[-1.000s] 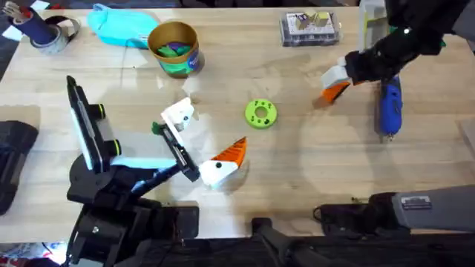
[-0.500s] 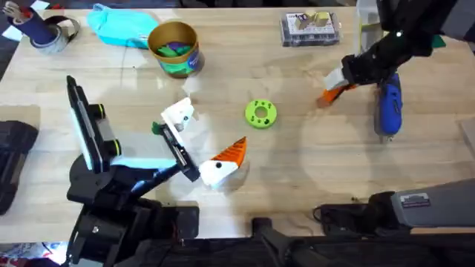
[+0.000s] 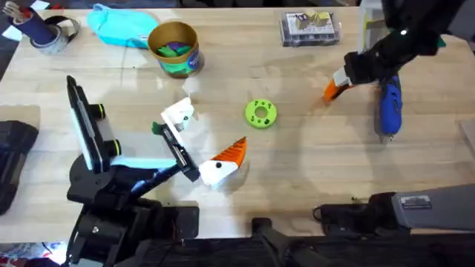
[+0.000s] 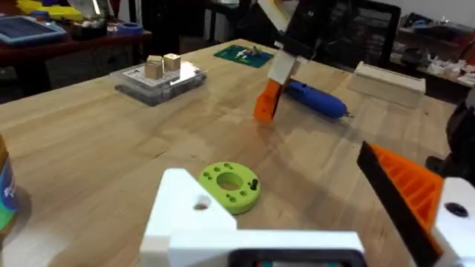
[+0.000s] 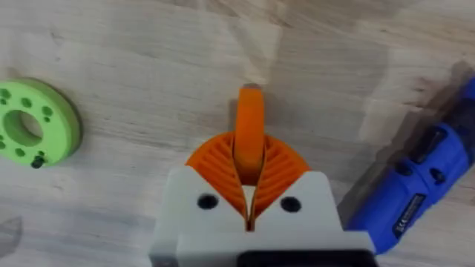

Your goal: Pick up the gripper from the table and insert it into the empty holder that is missing its gripper. Then pick up a screw, insert it into the mounting hole, and use the screwdriver to tighten it. Finally, clean up the table by picking up the vegetable and placing it into the bucket.

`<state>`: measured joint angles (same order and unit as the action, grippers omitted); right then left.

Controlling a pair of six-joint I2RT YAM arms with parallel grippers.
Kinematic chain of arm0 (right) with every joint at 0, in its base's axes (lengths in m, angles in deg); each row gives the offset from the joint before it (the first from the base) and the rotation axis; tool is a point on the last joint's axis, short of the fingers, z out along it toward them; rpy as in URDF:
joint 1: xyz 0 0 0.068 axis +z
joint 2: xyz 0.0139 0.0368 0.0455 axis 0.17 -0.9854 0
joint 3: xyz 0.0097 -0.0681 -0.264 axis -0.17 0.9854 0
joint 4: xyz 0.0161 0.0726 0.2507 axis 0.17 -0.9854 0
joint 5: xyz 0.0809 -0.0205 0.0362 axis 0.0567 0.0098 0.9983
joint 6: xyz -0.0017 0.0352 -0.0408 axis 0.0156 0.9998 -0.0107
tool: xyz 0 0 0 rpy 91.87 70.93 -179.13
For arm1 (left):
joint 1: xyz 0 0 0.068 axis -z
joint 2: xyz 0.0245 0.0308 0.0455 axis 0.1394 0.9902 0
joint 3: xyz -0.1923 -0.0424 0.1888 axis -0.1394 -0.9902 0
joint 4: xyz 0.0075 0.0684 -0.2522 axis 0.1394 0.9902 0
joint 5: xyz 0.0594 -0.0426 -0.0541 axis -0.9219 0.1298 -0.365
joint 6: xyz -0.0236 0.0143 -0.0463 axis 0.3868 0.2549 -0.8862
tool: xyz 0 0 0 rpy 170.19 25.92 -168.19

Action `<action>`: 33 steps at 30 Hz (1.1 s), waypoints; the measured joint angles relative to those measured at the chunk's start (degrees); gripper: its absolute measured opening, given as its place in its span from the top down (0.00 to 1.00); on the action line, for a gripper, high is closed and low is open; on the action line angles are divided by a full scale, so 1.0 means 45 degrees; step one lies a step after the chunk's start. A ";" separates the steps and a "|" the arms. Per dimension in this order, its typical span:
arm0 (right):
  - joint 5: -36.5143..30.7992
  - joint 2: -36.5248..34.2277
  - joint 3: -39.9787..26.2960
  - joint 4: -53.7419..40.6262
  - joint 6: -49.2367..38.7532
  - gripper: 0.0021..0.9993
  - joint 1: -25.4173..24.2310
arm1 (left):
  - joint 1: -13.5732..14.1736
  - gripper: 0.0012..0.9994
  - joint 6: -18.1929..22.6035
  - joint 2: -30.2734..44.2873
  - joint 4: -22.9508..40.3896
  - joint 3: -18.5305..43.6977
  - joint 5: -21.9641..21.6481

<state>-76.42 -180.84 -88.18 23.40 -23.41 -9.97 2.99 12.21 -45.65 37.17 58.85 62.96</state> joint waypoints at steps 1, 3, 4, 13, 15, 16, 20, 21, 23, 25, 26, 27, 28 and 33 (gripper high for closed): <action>0.0003 0.0204 0.0001 -0.0002 0.0026 0.99 0.0000 | 0.0000 0.01 0.0000 0.0000 0.0000 0.0000 0.0000; 0.0004 0.0755 0.0001 -0.0021 0.0069 0.99 0.0000 | 0.0000 0.01 0.0000 0.0000 0.0000 0.0000 0.0000; 0.0007 0.1016 0.0001 -0.0044 0.0074 0.99 0.0000 | 0.0000 0.01 0.0000 0.0003 0.0000 0.0000 0.0000; 0.1817 0.2802 0.0001 -0.0167 -0.0020 0.99 0.0000 | 0.0000 0.01 0.0000 0.0000 0.0000 0.0000 0.0000; 0.2697 0.2998 0.0001 -0.0149 -0.0161 0.99 -0.0003 | 0.0000 0.01 0.0000 0.0000 0.0000 0.0000 0.0000; 0.3204 0.3071 0.0001 -0.0124 -0.0252 0.99 -0.0008 | 0.0000 0.01 0.0000 0.0003 0.0000 0.0000 0.0000; 0.5945 0.3152 0.0006 0.0187 -0.0440 0.99 -0.0006 | 0.0000 0.01 0.0000 0.0000 0.0000 0.0000 0.0000; 0.6791 0.3145 0.0006 0.0315 -0.0455 0.99 0.0023 | 0.0000 0.01 0.0000 0.0000 0.0000 0.0000 0.0000; 0.8378 0.3087 0.0006 0.0521 -0.0471 0.99 0.0159 | 0.0000 0.01 0.0000 0.0003 0.0000 0.0000 0.0003; 0.9736 0.2871 0.0006 0.0567 -0.0474 0.99 0.0491 | 0.0000 0.01 0.0000 0.0000 0.0000 0.0000 0.0000; 1.0331 0.2684 0.0006 0.0571 -0.0474 0.99 0.0718 | 0.0000 0.01 0.0000 0.0000 0.0000 0.0000 0.0000; 1.0866 0.2452 0.0006 0.0571 -0.0471 0.99 0.0975 | 0.0000 0.01 0.0000 0.0000 0.0000 0.0000 0.0000; 1.1341 0.2205 0.0006 0.0580 -0.0469 0.99 0.1237 | 0.0000 0.01 0.0000 0.0000 0.0000 0.0000 0.0000; 1.2922 0.0807 0.0006 0.0888 -0.0135 0.99 0.2709 | 0.0000 0.01 0.0000 0.0002 0.0000 0.0000 0.0000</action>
<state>-18.27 -177.21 -88.15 27.39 -24.01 2.22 2.99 12.21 -45.64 37.17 58.85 62.96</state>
